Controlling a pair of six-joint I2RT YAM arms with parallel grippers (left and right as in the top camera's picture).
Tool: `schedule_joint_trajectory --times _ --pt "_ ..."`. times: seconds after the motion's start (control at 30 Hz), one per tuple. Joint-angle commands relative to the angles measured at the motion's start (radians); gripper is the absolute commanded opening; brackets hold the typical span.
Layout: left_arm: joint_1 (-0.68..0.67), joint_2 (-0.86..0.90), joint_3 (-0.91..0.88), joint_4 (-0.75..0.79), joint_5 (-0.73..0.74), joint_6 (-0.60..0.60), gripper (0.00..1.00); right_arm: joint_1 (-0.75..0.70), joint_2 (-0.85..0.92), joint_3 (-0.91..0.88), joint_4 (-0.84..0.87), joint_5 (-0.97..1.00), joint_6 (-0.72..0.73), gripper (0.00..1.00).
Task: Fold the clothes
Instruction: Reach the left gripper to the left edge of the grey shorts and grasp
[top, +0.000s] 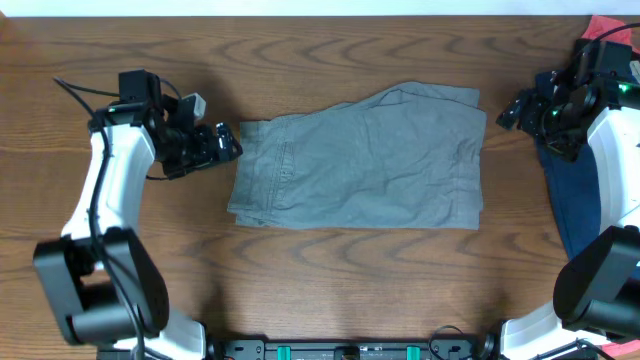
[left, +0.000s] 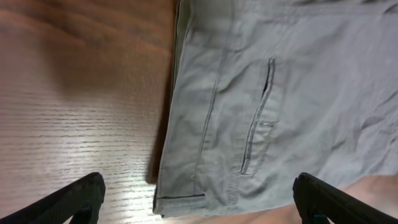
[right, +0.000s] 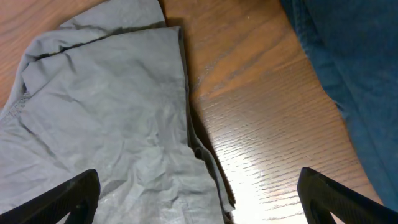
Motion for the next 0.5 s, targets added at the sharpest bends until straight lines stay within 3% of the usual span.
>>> schedule_joint_trajectory --times 0.0,0.47 --pt "0.001 0.053 0.013 -0.01 0.048 0.057 0.98 -0.002 -0.001 0.001 -0.001 0.003 -0.012 0.99" --pt "0.001 0.273 0.004 0.017 0.135 0.124 0.98 -0.002 -0.001 0.001 0.0 0.003 -0.012 0.99"
